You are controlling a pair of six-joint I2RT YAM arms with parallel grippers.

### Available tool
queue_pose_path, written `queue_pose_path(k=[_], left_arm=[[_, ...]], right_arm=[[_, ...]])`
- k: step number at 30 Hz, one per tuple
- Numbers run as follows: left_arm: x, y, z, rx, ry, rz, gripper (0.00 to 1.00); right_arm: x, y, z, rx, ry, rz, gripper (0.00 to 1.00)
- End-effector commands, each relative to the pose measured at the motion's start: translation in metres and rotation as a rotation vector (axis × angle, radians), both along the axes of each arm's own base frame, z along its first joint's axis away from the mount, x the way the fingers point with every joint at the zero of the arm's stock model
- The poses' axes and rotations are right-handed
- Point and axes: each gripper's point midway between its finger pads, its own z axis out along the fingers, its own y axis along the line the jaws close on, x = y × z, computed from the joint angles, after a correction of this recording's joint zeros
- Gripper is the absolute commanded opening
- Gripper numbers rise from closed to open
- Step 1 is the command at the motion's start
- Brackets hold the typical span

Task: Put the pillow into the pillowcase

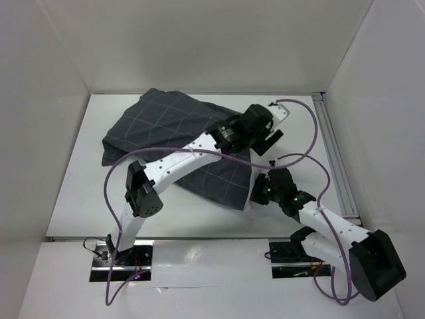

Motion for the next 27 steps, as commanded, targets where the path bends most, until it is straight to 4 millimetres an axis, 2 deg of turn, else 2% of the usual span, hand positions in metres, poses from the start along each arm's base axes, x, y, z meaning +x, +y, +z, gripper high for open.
queue_pose_path(k=[1,2,3,5,6,7,8,9,12,13,14,16,17,21,23,24,25,27], left_arm=[[0.015,-0.010,-0.007,0.131,-0.187,0.006,0.92],[0.020,-0.010,-0.009,0.157,-0.212,0.013,0.92],[0.025,-0.012,-0.001,0.152,-0.237,0.026,0.92],[0.034,-0.014,-0.012,0.188,-0.255,0.047,0.92],[0.038,-0.015,-0.005,0.188,-0.286,0.056,0.92],[0.041,-0.018,-0.012,0.199,-0.290,0.050,0.93],[0.043,-0.016,-0.009,0.202,-0.303,0.059,0.93],[0.046,-0.016,-0.022,0.238,-0.302,0.066,0.93],[0.057,-0.015,-0.025,0.259,-0.344,0.119,0.93],[0.061,-0.015,-0.018,0.235,-0.368,0.147,0.93],[0.065,-0.015,-0.024,0.257,-0.378,0.160,0.92],[0.072,-0.015,-0.017,0.247,-0.413,0.207,0.85],[0.078,-0.007,-0.010,0.243,-0.428,0.250,0.82],[0.079,-0.009,0.010,0.136,-0.416,0.257,0.71],[0.078,-0.007,0.025,0.084,-0.409,0.240,0.59],[0.075,-0.012,0.025,0.058,-0.393,0.217,0.54],[0.078,-0.009,0.022,0.055,-0.379,0.216,0.41],[0.077,-0.011,0.026,0.022,-0.349,0.192,0.29]], right_arm=[[0.013,0.005,0.019,0.054,-0.085,-0.012,0.00],[0.014,0.006,0.021,0.058,-0.093,-0.012,0.00],[0.013,0.007,0.021,0.063,-0.091,-0.005,0.00],[0.013,0.007,0.021,0.063,-0.091,-0.005,0.00],[0.013,0.007,0.024,0.067,-0.099,-0.004,0.00],[0.013,0.007,0.024,0.067,-0.099,-0.004,0.00],[0.013,0.007,0.024,0.067,-0.099,-0.004,0.00],[0.013,0.007,0.024,0.067,-0.099,-0.004,0.00],[0.013,0.007,0.024,0.067,-0.099,-0.004,0.00],[0.013,0.007,0.022,0.063,-0.091,-0.005,0.00],[0.013,0.007,0.021,0.063,-0.091,-0.005,0.00],[0.012,0.008,0.022,0.068,-0.088,0.003,0.00],[0.012,0.008,0.022,0.068,-0.088,0.003,0.00],[0.012,0.008,0.022,0.068,-0.088,0.003,0.00],[0.010,0.007,0.018,0.064,-0.080,0.003,0.00],[0.010,0.007,0.018,0.064,-0.080,0.003,0.00],[0.009,0.008,0.018,0.068,-0.077,0.010,0.00],[0.010,0.008,0.018,0.069,-0.077,0.010,0.00]])
